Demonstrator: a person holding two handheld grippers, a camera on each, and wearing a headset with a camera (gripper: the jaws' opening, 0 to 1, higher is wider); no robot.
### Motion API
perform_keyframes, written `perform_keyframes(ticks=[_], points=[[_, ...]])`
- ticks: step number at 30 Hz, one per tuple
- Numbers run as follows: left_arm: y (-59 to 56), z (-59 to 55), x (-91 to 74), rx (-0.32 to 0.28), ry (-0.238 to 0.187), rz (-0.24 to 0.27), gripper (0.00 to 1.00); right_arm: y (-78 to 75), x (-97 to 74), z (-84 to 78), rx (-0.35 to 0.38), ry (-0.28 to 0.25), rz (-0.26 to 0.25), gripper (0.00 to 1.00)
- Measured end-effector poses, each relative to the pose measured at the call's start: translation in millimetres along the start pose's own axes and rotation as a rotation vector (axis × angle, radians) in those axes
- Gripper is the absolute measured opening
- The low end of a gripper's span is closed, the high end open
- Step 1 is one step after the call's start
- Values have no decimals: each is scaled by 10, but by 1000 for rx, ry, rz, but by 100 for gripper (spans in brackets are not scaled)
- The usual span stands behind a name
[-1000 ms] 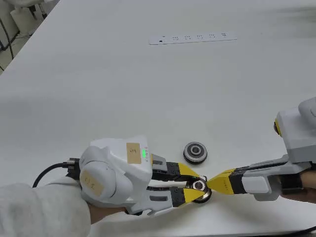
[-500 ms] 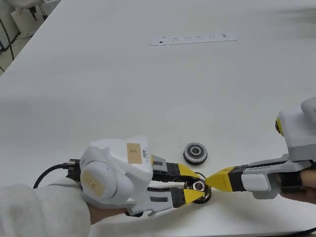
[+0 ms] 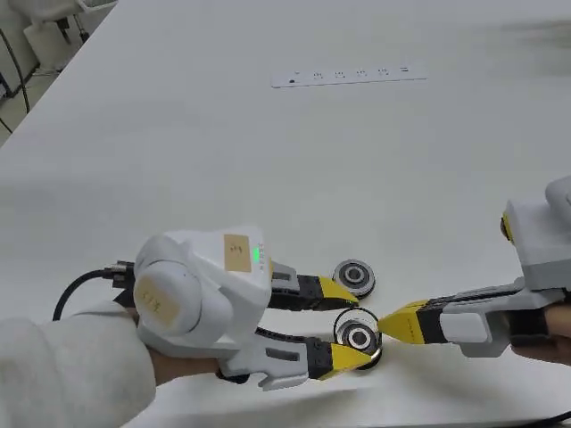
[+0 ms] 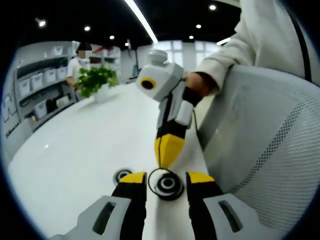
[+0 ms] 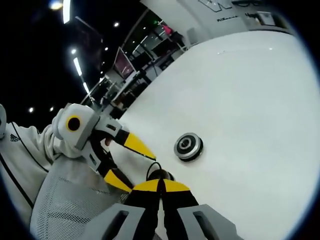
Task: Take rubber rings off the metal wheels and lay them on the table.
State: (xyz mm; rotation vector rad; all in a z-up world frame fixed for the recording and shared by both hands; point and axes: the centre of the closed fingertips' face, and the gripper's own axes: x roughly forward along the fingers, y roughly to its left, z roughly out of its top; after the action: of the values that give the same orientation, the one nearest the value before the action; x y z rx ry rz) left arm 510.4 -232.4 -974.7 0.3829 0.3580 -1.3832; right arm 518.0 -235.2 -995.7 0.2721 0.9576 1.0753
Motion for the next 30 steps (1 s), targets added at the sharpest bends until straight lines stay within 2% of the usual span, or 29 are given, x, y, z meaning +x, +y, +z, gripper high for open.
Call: perform_keyframes(ticks=[4,6,9,15,20,24,26,28,30], points=[[30,182,-64,-20,-29,8,39,32,-14,20,-26,6,-1,0],[42,279,-104,4,-41,14,43,42,-39,47,-38,1,-4,0],[72,411,-193,89,-47,24,47,61,-85,96,-52,-12,-9,0],[130,593,-438,122,-62,54,52,130,-202,225,-73,-54,-7,0],[204,643,-714,167,-42,113,62,198,-311,359,-108,-88,-19,0],[273,641,-983,127,-42,175,71,263,-377,442,-126,-102,-20,0],[302,623,-1099,126,-38,207,76,305,-405,479,-145,-108,-17,0],[348,600,-1246,122,-36,255,78,333,-429,511,-160,-112,-21,0],[373,586,-1385,91,-49,297,79,353,-447,540,-172,-116,-24,0]])
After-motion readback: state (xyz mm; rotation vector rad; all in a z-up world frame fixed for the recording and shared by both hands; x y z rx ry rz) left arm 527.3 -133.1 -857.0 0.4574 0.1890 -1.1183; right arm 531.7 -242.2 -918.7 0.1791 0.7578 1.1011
